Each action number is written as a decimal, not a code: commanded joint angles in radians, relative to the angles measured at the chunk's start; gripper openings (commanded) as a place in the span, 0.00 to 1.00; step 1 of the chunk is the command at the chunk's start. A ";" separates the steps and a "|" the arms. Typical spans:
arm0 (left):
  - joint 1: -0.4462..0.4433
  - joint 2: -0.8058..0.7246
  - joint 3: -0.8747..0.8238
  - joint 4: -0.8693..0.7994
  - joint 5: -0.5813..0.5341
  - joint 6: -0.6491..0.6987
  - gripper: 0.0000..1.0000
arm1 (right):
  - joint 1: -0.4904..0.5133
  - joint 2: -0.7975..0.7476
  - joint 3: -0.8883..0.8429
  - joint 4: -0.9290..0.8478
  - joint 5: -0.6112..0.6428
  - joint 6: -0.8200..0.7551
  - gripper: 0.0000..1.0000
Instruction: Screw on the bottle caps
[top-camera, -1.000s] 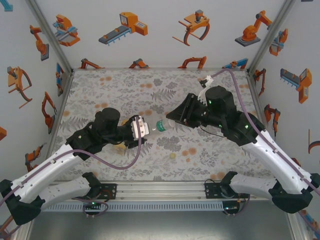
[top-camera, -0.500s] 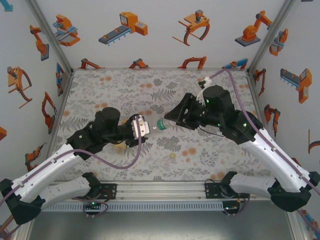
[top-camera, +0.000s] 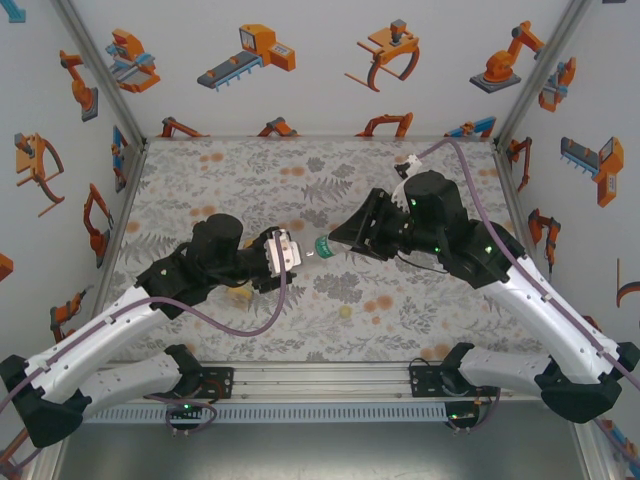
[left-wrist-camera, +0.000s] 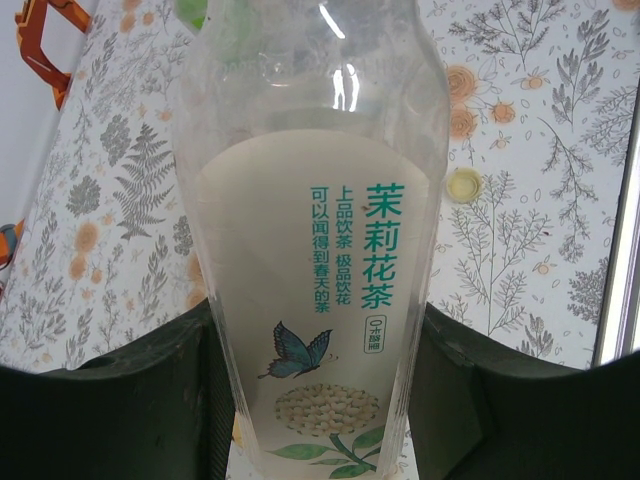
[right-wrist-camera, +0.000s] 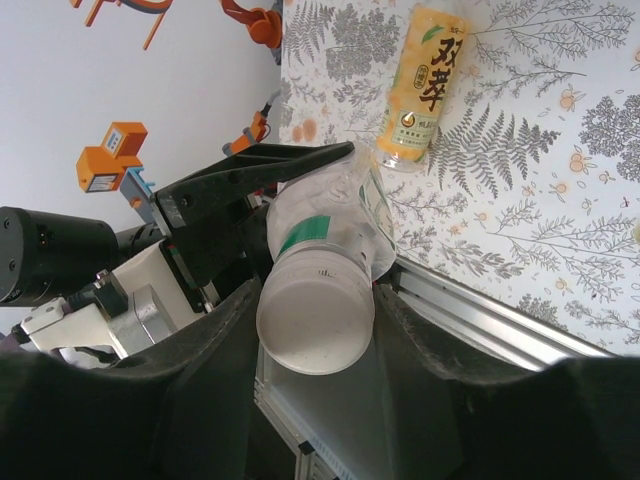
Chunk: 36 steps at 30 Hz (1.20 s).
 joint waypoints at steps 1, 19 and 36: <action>-0.001 -0.010 0.015 0.047 0.005 -0.016 0.08 | 0.005 0.006 0.025 -0.027 -0.004 -0.008 0.39; -0.001 0.001 0.023 0.014 -0.167 -0.140 0.82 | -0.146 0.211 0.231 -0.243 0.137 -0.415 0.25; 0.165 0.094 0.100 -0.146 -0.267 -0.631 0.87 | -0.349 0.735 0.680 -0.332 0.269 -0.809 0.15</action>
